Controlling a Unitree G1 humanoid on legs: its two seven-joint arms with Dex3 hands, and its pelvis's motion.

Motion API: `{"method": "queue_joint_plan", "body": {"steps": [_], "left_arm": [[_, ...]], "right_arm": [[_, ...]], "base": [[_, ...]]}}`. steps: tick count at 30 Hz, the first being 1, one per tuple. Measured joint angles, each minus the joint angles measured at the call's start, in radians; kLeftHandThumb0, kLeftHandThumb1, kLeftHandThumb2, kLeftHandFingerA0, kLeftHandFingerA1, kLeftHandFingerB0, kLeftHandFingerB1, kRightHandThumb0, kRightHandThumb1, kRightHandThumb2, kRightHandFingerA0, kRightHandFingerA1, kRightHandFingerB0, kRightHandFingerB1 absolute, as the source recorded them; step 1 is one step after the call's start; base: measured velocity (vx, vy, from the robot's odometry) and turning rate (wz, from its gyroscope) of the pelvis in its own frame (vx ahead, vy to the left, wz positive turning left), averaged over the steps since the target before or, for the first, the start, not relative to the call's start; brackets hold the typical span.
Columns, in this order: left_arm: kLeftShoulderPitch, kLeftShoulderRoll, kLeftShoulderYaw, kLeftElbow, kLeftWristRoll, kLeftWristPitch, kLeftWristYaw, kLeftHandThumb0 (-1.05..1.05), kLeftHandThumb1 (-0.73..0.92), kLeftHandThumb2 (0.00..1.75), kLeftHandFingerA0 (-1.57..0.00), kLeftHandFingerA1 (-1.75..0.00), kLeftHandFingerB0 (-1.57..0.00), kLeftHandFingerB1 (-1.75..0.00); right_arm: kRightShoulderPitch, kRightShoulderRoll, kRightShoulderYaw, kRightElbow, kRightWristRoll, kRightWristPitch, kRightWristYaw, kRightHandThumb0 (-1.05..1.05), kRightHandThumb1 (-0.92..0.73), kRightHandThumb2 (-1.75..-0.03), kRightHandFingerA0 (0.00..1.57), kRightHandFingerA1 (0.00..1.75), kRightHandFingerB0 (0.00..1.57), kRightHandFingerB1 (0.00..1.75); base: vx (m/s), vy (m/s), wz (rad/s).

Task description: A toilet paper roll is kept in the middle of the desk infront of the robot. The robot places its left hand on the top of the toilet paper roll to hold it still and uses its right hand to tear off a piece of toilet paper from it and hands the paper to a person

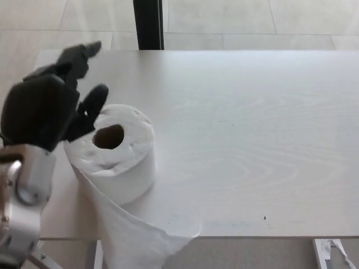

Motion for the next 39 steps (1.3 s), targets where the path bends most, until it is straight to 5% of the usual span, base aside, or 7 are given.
{"method": "queue_joint_plan", "body": {"steps": [3,14,21,25,26,27,39], "left_arm": [[-0.111,0.002,0.046,0.02,-0.029,0.03,-0.028,-0.72,0.91,0.67,-0.32,-0.64,-0.17,-0.37],[-0.276,0.03,0.251,0.004,-0.127,0.138,-0.117,-0.73,0.92,0.7,-0.24,-0.45,-0.19,-0.32],[-0.129,0.066,0.475,-0.036,-0.17,0.18,-0.174,-0.93,0.65,1.14,-0.45,-0.99,-0.37,-0.86],[0.051,0.058,0.613,-0.021,-0.199,0.182,-0.196,-0.91,0.84,0.65,-0.28,-1.22,-0.25,-1.01],[0.097,0.053,0.649,-0.012,-0.207,0.184,-0.203,-0.88,0.67,1.18,-1.56,-1.4,-0.25,-0.83],[0.131,0.05,0.675,-0.001,-0.212,0.185,-0.206,-0.88,0.67,1.18,-1.56,-1.4,-0.25,-0.83],[0.51,0.035,0.971,0.231,-0.311,0.186,-0.256,-0.88,0.67,1.18,-1.56,-1.4,-0.25,-0.83]], "right_arm": [[0.008,0.0,-0.019,-0.002,0.006,-0.006,0.0,-1.0,-0.7,-1.02,0.0,0.08,0.14,0.18],[0.062,0.0,-0.114,-0.001,0.027,-0.021,0.0,-0.8,-0.76,-0.77,0.0,0.0,0.04,0.25],[0.123,-0.001,-0.24,0.074,0.058,-0.046,-0.005,-0.8,-0.64,-0.99,0.0,0.3,0.04,0.29],[0.155,-0.007,-0.325,0.175,0.083,-0.066,-0.01,-0.75,-0.61,-0.98,0.0,0.46,0.07,0.4],[0.161,-0.008,-0.35,0.205,0.092,-0.072,-0.013,-0.38,-0.44,-1.04,0.06,0.56,0.0,0.5],[0.165,-0.008,-0.372,0.229,0.099,-0.077,-0.014,-0.7,-0.76,-0.63,0.13,0.66,0.16,0.37],[0.169,-0.008,-0.722,0.541,0.246,-0.145,-0.026,-0.7,-0.76,-0.63,0.13,0.66,0.16,0.37]], "base": [[0.0,0.0,0.0],[0.0,0.0,0.0],[0.0,0.0,0.0],[0.0,0.0,0.0],[0.0,0.0,0.0],[0.0,0.0,0.0],[0.0,0.0,0.0]]}}
